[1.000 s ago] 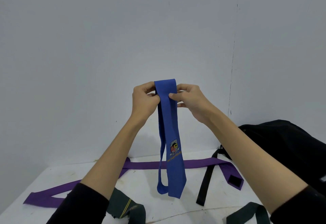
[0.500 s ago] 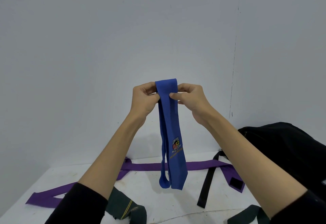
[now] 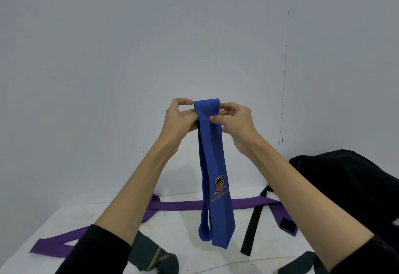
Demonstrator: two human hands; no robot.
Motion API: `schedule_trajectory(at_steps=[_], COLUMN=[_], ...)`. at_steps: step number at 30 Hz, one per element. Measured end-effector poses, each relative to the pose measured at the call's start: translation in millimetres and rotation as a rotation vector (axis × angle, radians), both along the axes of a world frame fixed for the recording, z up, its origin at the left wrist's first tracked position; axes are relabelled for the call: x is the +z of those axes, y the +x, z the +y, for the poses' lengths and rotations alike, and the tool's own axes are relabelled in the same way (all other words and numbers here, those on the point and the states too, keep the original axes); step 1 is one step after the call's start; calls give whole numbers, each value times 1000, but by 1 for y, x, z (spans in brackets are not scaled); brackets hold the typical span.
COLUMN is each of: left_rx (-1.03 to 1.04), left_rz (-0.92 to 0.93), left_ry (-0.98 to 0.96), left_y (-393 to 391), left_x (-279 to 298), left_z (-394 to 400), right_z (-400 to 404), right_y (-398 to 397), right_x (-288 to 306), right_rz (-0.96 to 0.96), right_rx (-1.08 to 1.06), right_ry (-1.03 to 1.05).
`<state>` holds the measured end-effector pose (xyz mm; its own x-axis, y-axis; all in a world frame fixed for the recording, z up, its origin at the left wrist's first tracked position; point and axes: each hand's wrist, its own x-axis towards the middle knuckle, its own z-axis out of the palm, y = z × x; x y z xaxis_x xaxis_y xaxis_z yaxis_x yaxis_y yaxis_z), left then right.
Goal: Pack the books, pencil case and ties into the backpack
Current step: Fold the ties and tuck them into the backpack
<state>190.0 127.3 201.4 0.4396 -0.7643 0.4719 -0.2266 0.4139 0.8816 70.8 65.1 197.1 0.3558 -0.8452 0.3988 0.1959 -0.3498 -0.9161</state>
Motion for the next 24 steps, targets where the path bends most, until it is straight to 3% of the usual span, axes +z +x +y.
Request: schedule_trajectory(at_steps=[3, 7, 11, 15, 20, 24], left_rx=[-147, -6, 115, 45, -121, -114], left_rz=[168, -59, -60, 39, 23, 34], left_ry=[-27, -64, -91, -96, -95, -124], left_y=[-4, -7, -8, -13, -15, -10], left_x=[1, -2, 0, 9, 19, 26], left_z=[3, -1, -6, -6, -1, 4], right_z=[0, -1, -2, -1, 2, 4], right_y=[-1, 0, 2, 3, 5, 6], right_x=[1, 0, -6, -19, -35, -44], right_rz=[-23, -43, -53, 38, 105, 121], right_rx=[-5, -1, 12, 118, 194, 279], right_ry=[-15, -28, -33, -34, -47, -33])
